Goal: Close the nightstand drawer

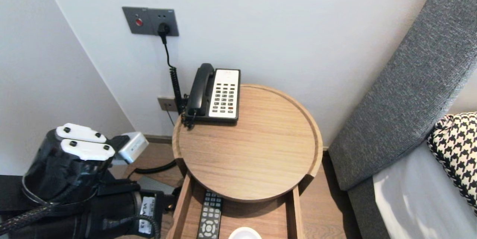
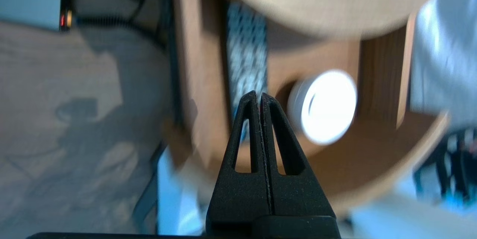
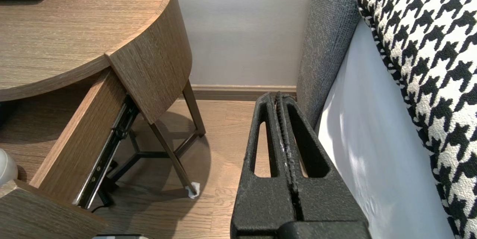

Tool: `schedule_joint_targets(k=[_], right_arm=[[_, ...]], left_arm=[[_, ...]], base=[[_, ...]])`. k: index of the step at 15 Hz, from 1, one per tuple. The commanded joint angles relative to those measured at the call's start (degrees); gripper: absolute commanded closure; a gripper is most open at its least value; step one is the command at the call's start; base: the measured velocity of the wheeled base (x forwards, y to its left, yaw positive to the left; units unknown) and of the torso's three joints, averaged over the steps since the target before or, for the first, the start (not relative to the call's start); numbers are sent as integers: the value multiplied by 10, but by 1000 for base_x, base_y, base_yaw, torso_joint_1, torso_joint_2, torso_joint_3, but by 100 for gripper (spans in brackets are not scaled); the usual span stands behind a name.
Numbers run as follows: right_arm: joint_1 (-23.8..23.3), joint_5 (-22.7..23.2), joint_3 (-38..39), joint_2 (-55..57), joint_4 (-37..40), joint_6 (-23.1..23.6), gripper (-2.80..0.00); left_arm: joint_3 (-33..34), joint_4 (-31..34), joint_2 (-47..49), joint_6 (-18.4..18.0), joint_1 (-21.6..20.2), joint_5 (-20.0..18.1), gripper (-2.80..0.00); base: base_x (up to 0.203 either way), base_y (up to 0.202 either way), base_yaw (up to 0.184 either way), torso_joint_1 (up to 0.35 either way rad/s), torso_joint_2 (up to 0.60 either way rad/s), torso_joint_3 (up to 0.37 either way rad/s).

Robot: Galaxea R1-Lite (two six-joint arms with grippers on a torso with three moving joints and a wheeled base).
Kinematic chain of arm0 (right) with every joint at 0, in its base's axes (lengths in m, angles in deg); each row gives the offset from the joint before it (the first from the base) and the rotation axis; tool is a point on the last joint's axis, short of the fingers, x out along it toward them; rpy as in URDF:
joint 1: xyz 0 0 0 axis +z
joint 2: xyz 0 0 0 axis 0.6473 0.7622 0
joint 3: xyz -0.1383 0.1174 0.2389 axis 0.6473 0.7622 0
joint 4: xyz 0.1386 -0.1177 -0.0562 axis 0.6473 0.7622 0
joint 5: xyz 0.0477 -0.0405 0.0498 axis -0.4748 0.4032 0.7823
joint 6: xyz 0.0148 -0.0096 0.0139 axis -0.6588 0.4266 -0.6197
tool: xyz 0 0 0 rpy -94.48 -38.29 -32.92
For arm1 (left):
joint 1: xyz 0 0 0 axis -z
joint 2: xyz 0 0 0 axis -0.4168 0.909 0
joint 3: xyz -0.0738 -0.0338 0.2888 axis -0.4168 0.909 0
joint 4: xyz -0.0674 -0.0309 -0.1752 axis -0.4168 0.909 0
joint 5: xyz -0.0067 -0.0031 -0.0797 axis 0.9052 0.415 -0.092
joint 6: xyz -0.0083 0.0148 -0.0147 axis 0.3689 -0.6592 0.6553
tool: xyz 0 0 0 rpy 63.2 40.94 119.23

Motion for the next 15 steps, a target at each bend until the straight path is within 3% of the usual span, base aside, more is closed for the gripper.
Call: schedule_joint_targets(k=[1,3,6,15], right_arm=[[0,0,15,0,-1,0,0],[0,0,15,0,-1,0,0],[0,0,15,0,0,0,0],[0,0,15,0,0,0,0]], left_arm=[[20,64,-71,-12,-17,-27,0],[65,106,-95,-44,-18,-50,0],[126,119,-101,-70,-13,-60,0],[166,101,-65,-104,-3,-92,0]], base=[[0,0,0,0,0,0],[0,0,0,0,0,0],[0,0,0,0,0,0],[0,0,0,0,0,0]])
